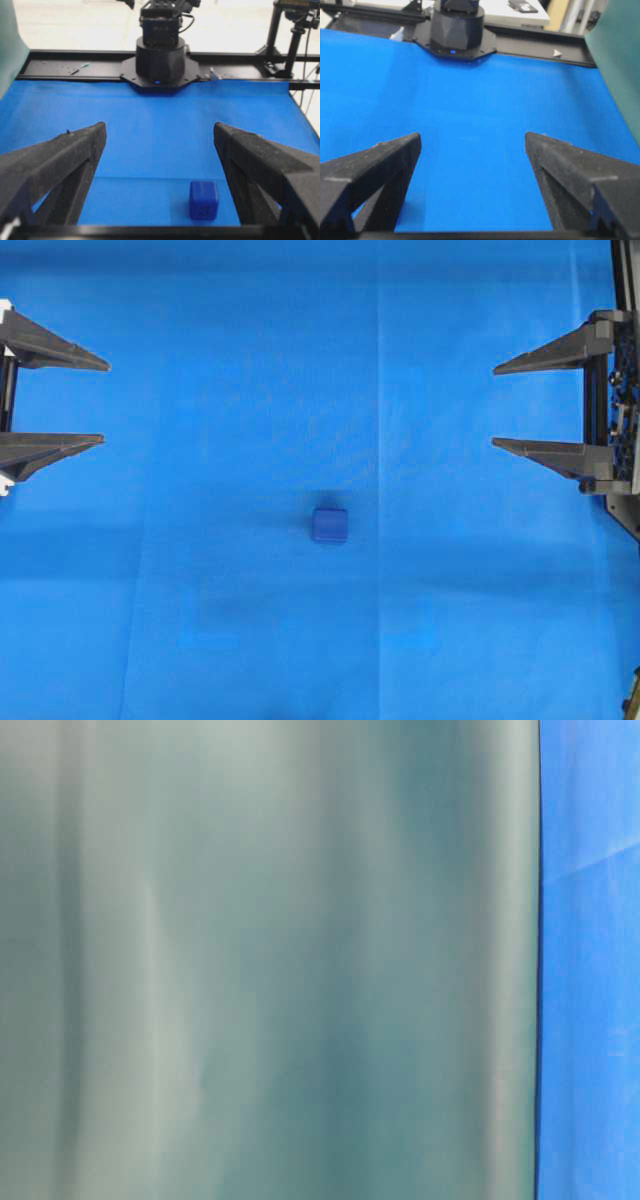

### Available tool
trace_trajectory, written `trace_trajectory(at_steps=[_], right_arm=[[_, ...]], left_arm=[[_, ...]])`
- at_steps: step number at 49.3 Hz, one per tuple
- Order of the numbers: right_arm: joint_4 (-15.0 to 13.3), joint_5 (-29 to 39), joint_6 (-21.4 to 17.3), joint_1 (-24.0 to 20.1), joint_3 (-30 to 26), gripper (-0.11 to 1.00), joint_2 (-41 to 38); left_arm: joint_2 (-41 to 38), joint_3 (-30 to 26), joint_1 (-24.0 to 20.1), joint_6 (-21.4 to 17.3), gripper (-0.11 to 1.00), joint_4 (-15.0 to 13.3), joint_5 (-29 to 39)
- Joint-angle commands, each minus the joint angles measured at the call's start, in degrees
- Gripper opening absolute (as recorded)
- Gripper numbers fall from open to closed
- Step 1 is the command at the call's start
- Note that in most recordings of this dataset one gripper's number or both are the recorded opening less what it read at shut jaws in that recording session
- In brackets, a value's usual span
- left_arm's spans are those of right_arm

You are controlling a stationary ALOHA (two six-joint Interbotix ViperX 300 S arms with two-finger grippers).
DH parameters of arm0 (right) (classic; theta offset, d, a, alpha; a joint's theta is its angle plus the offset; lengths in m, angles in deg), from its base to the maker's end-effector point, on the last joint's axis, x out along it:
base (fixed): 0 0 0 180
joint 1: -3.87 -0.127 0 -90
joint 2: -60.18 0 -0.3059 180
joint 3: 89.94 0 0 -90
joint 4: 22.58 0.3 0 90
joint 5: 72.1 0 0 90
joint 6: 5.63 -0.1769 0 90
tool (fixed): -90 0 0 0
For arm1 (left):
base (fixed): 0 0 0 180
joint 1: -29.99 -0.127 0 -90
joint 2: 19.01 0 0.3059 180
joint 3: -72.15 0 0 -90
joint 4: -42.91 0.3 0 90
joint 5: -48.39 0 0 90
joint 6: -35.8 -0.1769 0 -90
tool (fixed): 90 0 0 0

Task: Handover the blue block to the right arm after grasping it with the left arm, then place it in the designated position.
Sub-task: 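Open the left gripper and move it toward the blue cube, then lower the open left gripper over the blue cube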

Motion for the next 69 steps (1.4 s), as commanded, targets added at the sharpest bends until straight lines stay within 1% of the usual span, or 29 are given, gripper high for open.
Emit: trace_trajectory(at_steps=[1,10,16,26,37,47,61,69], right_arm=[[0.18,-0.26,0.0,0.26,-1.58,0.97,-0.35],[0.18,-0.53,0.0,0.26,-1.58,0.97,-0.35],[0.18,-0.7,0.0,0.35,-1.58,0.97,-0.35],[0.18,-0.88,0.0,0.35,-1.67,0.97,-0.44],[0.18,-0.88,0.0,0.35,-1.67,0.97,-0.44],[0.18,-0.97,0.0,0.44,-1.67,0.97,-0.62],[0.18,-1.32,0.0,0.44,-1.58,0.97,-1.05],[0.18,-1.41,0.0,0.44,-1.58,0.97,-1.14]], left_arm=[[-0.53,-0.88,0.35,0.09,0.91,0.18,-0.53],[-2.55,-1.67,2.02,0.09,0.91,0.18,-1.41],[-7.47,-3.08,2.37,0.09,0.91,0.18,-3.52],[-16.61,-6.33,3.69,0.0,0.91,0.18,-8.96],[-26.54,-12.13,5.19,-0.09,0.91,0.18,-11.69],[-35.07,-19.07,5.8,-0.35,0.91,0.18,-11.95],[-44.56,-28.56,6.06,-0.88,0.91,0.18,-11.78],[-47.72,-32.08,6.06,-1.05,0.91,0.35,-11.16]])
